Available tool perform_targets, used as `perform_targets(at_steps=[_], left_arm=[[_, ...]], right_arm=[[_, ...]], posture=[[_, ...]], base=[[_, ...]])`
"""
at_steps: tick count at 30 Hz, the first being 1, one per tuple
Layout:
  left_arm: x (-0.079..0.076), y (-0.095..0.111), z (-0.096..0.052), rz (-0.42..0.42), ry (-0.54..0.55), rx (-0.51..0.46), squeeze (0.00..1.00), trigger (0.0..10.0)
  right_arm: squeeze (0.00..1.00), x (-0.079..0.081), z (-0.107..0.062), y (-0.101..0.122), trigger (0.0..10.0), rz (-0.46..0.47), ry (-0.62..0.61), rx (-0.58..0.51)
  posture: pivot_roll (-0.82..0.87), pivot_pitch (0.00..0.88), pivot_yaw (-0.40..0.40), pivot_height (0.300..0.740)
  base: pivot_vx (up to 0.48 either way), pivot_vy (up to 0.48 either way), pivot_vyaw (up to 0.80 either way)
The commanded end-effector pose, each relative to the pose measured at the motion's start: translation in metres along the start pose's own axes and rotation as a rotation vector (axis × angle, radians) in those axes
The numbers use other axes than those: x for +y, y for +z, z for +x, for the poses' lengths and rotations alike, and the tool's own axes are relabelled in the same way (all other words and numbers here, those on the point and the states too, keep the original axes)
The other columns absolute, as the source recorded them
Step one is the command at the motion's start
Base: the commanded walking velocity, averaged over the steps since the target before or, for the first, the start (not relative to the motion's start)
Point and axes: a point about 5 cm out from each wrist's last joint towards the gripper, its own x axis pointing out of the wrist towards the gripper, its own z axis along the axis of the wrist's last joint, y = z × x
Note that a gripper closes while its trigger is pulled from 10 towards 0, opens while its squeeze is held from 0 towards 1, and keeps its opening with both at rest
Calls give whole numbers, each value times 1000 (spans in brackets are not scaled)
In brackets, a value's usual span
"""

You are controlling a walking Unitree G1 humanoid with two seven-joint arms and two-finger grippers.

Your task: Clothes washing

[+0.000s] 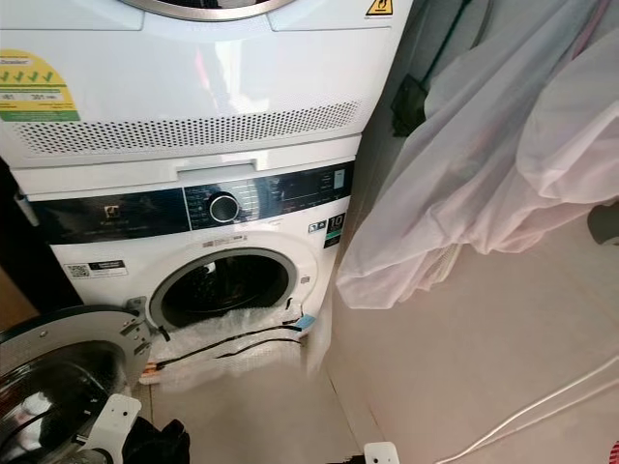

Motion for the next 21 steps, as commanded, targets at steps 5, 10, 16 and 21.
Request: perform_targets(at_steps=[5,10,16,21], left_arm=[[-5,3,1,19,-15,-2,0,10000],[-5,3,1,13,-13,-4,0,10000],[-5,3,1,12,-13,-4,0,10000],[-5,4,1,8,-10,-6,0,10000]], right_arm=[[0,-7,-1,-4,10000,-3,-21,18],[0,-7,-1,-3,10000,1,-20,18],[0,-7,-1,-3,10000,1,-20,17],[0,-7,-1,-2,10000,10,-24,5]], posture=[[163,0,-110,740],[165,0,-113,740],[165,0,-113,740],[166,0,-115,740]], base=[[0,-80,-709],[0,0,-706],[0,0,-706],[0,0,-99]])
